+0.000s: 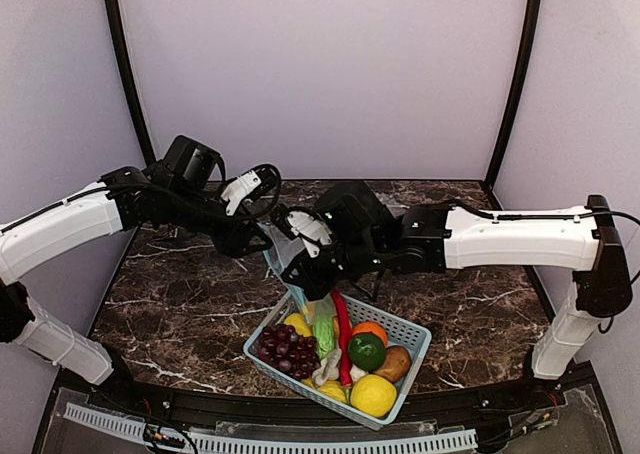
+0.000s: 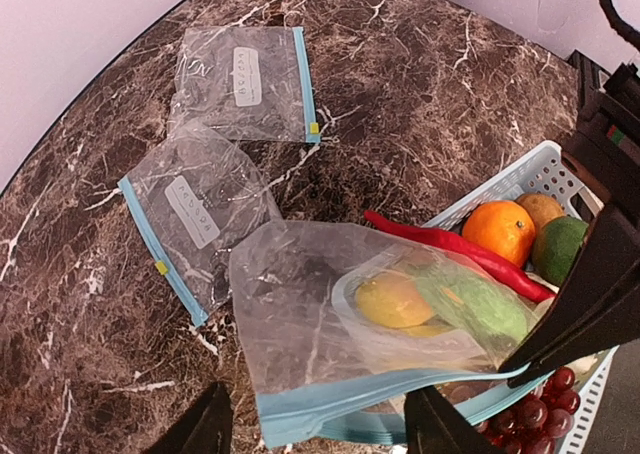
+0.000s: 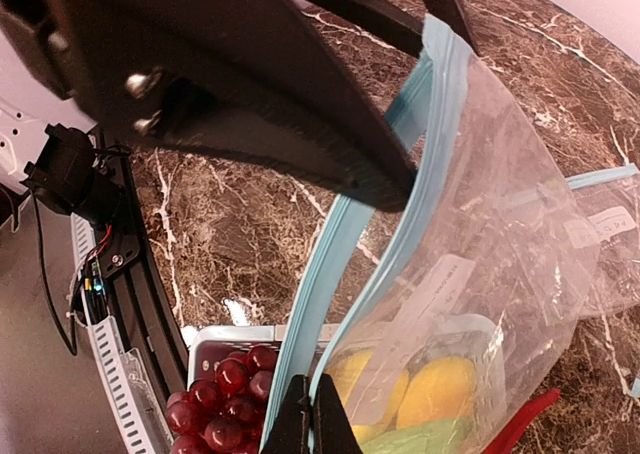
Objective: Place the food in the zip-top bag and seal the zipper
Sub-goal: Pass from the right arm to the left
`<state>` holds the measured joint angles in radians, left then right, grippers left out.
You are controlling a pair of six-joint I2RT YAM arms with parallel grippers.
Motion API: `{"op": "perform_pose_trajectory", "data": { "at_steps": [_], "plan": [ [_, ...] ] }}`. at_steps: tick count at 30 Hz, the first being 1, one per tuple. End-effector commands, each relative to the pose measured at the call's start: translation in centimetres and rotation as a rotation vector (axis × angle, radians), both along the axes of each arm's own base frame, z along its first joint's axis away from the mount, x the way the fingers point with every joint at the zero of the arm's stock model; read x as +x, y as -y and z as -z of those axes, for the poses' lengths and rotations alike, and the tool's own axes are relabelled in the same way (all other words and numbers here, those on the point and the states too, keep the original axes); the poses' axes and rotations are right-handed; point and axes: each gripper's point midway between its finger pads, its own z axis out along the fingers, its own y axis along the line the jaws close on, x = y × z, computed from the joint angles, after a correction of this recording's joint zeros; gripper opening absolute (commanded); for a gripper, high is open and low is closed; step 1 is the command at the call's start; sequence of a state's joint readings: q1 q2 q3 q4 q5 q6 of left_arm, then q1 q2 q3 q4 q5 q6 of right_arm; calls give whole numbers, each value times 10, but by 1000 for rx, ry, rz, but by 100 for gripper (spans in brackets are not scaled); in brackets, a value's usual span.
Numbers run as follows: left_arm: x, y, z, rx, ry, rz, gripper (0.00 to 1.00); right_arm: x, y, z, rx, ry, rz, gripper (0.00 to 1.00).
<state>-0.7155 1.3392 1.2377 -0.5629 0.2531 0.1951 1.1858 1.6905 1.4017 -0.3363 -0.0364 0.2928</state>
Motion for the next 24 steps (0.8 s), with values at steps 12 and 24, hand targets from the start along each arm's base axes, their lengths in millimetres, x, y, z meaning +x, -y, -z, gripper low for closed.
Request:
{"op": "perform_pose_trajectory", "data": {
  "at_steps": [12, 24],
  "plan": [
    [-11, 4, 3, -20, -9, 73, 15, -14, -2, -10, 40, 36, -83, 0],
    [-5, -8, 8, -37, -44, -71, 1, 49, 46, -13, -84, 180, 393, 0]
  ]
}}
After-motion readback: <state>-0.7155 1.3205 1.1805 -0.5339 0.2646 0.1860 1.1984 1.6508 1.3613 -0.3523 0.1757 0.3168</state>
